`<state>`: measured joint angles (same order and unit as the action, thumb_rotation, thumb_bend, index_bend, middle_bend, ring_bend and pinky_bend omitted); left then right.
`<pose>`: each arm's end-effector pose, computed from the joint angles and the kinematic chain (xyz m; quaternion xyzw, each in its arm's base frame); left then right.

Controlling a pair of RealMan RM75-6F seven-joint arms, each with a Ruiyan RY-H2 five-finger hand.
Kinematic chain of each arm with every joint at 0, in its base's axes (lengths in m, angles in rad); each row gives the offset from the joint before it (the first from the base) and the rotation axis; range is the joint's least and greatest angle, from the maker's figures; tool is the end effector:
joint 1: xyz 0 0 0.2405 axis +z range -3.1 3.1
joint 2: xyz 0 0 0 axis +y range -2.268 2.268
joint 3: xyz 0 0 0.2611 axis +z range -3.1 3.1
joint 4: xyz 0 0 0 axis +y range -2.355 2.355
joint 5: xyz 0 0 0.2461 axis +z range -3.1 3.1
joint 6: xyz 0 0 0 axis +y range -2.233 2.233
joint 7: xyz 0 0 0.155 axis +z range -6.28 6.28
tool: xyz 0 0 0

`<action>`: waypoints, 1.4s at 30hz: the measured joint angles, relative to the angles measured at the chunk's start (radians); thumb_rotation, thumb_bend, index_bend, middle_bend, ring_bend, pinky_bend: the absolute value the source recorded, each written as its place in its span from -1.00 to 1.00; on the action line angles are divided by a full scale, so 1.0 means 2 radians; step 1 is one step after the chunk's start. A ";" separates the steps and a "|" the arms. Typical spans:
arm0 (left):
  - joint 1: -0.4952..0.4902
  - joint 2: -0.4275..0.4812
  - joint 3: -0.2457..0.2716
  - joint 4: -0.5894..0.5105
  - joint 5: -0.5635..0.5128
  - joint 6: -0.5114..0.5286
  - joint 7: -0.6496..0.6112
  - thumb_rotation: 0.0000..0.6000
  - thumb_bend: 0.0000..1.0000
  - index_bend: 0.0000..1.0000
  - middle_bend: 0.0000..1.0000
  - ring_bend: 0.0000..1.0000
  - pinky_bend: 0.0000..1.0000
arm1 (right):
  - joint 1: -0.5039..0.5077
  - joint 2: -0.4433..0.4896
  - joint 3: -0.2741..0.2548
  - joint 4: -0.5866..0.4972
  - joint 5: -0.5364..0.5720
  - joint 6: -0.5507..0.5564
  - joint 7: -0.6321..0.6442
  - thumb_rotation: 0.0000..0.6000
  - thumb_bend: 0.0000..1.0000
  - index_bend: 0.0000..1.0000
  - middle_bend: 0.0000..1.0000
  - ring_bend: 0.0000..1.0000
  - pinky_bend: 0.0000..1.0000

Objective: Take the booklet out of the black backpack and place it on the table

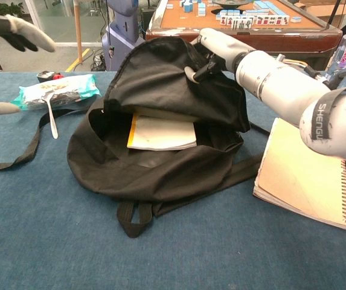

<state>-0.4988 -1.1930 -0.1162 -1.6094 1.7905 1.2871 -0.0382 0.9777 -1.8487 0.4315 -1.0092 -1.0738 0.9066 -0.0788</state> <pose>-0.1798 0.3002 0.0705 -0.7501 -0.2298 -0.5028 0.3630 -0.0652 -0.4642 -0.0769 0.6375 -0.4285 0.4964 0.4045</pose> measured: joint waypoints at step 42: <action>-0.183 -0.301 0.045 0.441 -0.007 -0.085 -0.112 1.00 -0.61 -0.31 -0.32 -0.35 -0.45 | 0.047 -0.038 0.015 0.092 0.041 -0.042 -0.005 1.00 -0.05 0.24 -0.21 -0.46 -0.52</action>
<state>-0.8643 -1.7947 -0.0270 -0.7280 1.7768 1.1174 -0.2627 1.0708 -1.9249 0.4621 -0.8260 -0.9923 0.8221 -0.0892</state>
